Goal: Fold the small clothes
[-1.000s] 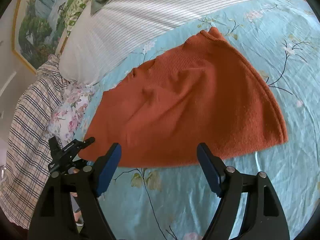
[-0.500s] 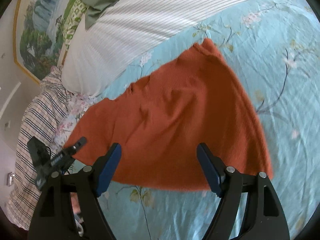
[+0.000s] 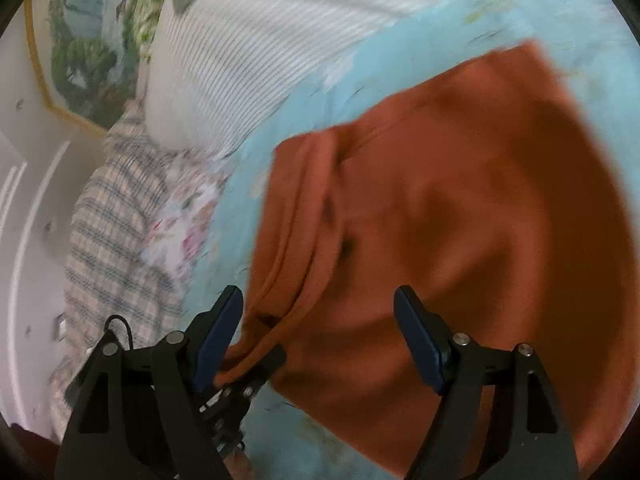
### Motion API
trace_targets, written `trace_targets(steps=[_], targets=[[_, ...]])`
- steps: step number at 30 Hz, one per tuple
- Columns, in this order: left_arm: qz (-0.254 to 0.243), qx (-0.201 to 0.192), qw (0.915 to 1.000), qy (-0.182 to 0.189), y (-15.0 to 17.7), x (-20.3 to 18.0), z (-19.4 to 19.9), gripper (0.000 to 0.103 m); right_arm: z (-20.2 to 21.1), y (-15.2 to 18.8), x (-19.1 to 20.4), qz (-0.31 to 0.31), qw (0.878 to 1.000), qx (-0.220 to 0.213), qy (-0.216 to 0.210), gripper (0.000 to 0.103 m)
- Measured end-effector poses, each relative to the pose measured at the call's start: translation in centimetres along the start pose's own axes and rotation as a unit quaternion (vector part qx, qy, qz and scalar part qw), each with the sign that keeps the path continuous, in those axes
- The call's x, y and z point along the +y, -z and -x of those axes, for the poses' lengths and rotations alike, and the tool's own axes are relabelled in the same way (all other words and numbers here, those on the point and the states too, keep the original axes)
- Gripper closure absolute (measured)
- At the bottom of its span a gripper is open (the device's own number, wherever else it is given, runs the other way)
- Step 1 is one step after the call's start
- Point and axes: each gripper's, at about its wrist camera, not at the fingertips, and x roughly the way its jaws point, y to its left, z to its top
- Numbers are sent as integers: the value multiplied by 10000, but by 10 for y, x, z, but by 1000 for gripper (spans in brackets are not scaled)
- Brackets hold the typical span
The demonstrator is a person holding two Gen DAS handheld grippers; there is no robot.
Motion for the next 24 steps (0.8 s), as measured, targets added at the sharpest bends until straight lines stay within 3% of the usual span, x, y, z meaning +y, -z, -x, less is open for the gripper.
trace_targets(steps=[4,7,8,9,10,11,14,18,24], targets=[[382,-213,9987,267,-11,19,20,97,-54,-21,5,-150,9974,529,-467,25],[232,-215,9993,207,-12,19,24,98,-82,-37,7,-181,9966,568,-570,29],[129,-207,9996,148,-11,16,24,98,-92,-45,8,-113,9976,527,-437,37],[56,-184,9997,118,-10,14,23,98,-97,-50,9,-33,9980,526,-354,63],[13,-159,9998,103,-9,12,22,98,-104,-55,12,102,9981,568,-228,80],[-35,-146,9999,74,-8,9,20,98,-105,-58,14,162,9982,558,-172,81],[-95,-159,9998,90,-9,1,25,98,-88,-65,29,565,9978,326,-86,85],[-239,-327,9984,385,-22,-22,32,98,-29,-72,46,1071,9941,-164,77,86],[-571,-257,9930,998,-31,-88,12,97,41,-75,13,1046,9912,-457,675,86]])
